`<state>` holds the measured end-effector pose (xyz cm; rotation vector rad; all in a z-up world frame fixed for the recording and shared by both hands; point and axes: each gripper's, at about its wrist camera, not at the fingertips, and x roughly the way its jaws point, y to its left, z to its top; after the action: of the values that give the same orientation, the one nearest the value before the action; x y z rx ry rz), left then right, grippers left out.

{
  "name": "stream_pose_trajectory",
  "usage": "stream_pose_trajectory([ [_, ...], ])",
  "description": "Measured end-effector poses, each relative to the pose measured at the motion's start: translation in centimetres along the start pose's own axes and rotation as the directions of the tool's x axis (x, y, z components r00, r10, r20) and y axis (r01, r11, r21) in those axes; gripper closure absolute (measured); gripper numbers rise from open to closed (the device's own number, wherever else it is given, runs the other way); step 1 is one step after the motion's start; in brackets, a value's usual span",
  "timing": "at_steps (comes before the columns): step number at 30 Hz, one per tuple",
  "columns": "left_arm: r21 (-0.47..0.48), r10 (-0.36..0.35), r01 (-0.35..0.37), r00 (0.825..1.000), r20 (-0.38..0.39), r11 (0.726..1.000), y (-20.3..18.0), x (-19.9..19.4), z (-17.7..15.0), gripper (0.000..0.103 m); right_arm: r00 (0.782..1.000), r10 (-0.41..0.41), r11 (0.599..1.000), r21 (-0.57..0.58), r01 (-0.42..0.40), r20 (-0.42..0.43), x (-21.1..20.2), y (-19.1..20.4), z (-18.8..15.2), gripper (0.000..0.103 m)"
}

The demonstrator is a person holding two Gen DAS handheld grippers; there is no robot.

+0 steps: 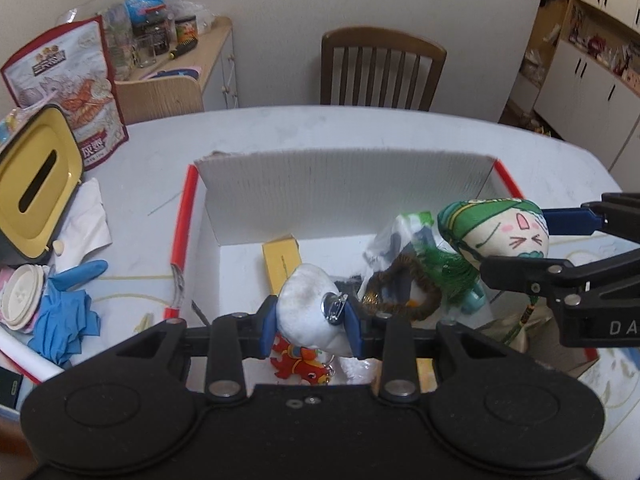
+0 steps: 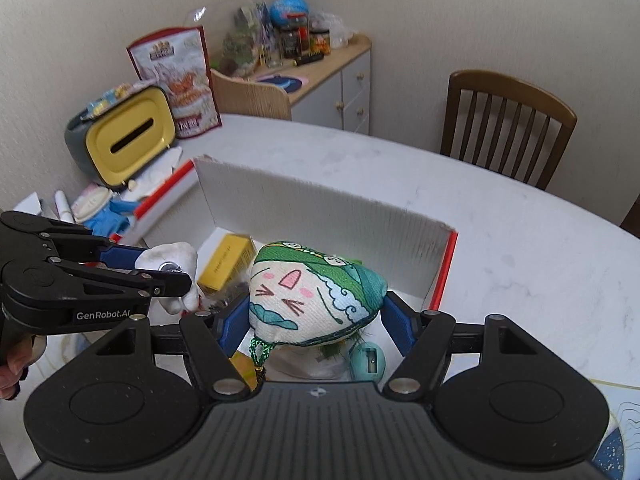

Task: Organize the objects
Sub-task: 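Lower the doll and white plush into the box and open both grippers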

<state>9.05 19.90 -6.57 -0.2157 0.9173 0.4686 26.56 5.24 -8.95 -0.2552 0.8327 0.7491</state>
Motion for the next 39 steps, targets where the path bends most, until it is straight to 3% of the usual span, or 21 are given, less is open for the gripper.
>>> stream_pose_trajectory([
  [12,0.08,0.016,-0.009,0.995,-0.096,0.997,-1.1,2.9,-0.2,0.07,0.997,-0.002,0.998,-0.058,-0.002,-0.072,2.7,1.1,-1.6,0.032],
  [22,0.086,0.007,0.006,0.988,-0.157,0.996,-1.2,4.0,-0.4,0.07,0.995,0.012,1.0,-0.028,-0.014,-0.097,3.5,1.0,-2.1,0.032],
  [31,0.049,-0.004,0.012,0.987,-0.16,0.999,-0.8,3.6,-0.4,0.067,0.996,0.009,1.0,-0.012,-0.01,-0.085,2.6,0.9,-2.2,0.031],
  [35,0.038,-0.006,0.012,0.989,-0.149,0.999,-0.7,3.1,-0.4,0.063,0.998,0.012,1.0,0.003,-0.012,-0.068,1.7,0.8,-2.4,0.023],
  [39,0.036,-0.009,0.014,0.992,-0.129,0.999,-0.8,2.3,-0.5,0.056,0.999,0.019,1.0,0.007,-0.018,-0.051,0.7,0.8,-2.4,0.023],
])
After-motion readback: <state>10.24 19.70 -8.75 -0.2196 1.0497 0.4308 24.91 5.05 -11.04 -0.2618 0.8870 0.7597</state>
